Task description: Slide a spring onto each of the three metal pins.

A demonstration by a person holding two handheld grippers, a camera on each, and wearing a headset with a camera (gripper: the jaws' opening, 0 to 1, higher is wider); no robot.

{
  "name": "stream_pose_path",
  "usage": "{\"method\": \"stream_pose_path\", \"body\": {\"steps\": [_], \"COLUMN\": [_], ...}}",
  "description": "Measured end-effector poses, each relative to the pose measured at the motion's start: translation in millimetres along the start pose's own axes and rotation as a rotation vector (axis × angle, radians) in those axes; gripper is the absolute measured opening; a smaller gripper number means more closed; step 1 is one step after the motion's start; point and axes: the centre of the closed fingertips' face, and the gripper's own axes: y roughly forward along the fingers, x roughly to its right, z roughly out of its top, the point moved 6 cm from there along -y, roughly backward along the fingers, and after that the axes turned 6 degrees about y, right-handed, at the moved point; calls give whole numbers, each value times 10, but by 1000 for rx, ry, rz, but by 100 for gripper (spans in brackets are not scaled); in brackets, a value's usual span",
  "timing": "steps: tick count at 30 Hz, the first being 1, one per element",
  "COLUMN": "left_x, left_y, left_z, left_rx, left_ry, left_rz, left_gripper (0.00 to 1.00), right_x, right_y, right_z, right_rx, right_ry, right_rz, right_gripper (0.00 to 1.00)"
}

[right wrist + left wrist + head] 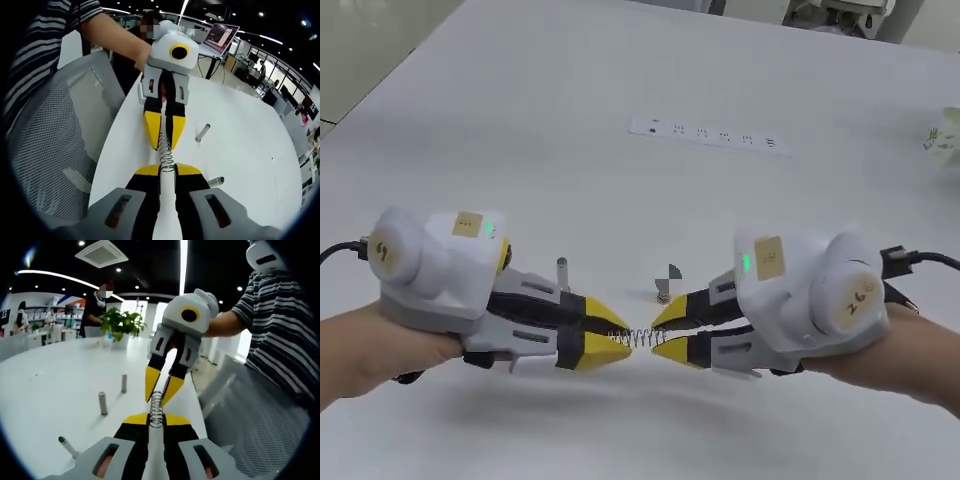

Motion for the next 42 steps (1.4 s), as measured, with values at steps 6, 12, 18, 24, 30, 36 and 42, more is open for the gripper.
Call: {"method": "stream_pose_path", "body": {"steps": [6,12,18,24,30,36,42], "left_x": [-14,-10,-22,-28,-30,-24,-27], "left_y": [6,20,22,27,29,25,21], "left_z": [-25,-54,-54,-50,-45,-49,-47], "left_rx": [-15,-34,-35,-32,-35,-42,-44], "left_ry": [10,24,23,22,25,30,33], "left_rz": [4,0,4,9,13,16,18], "left_gripper": [2,2,2,2,2,2,2], "right_x": [11,-8,5,14,6,-2,-2], "right_y": [-27,-37,-39,-53,-47,-30,-22], "right_z": [82,162,179,232,305,328,344], "right_rx": [-8,-19,-15,5,26,37,42], "right_ry": [-35,-74,-63,-22,-23,-24,-24], "right_rz": [9,20,26,37,43,43,40], "right_gripper": [7,7,7,7,7,7,7]}}
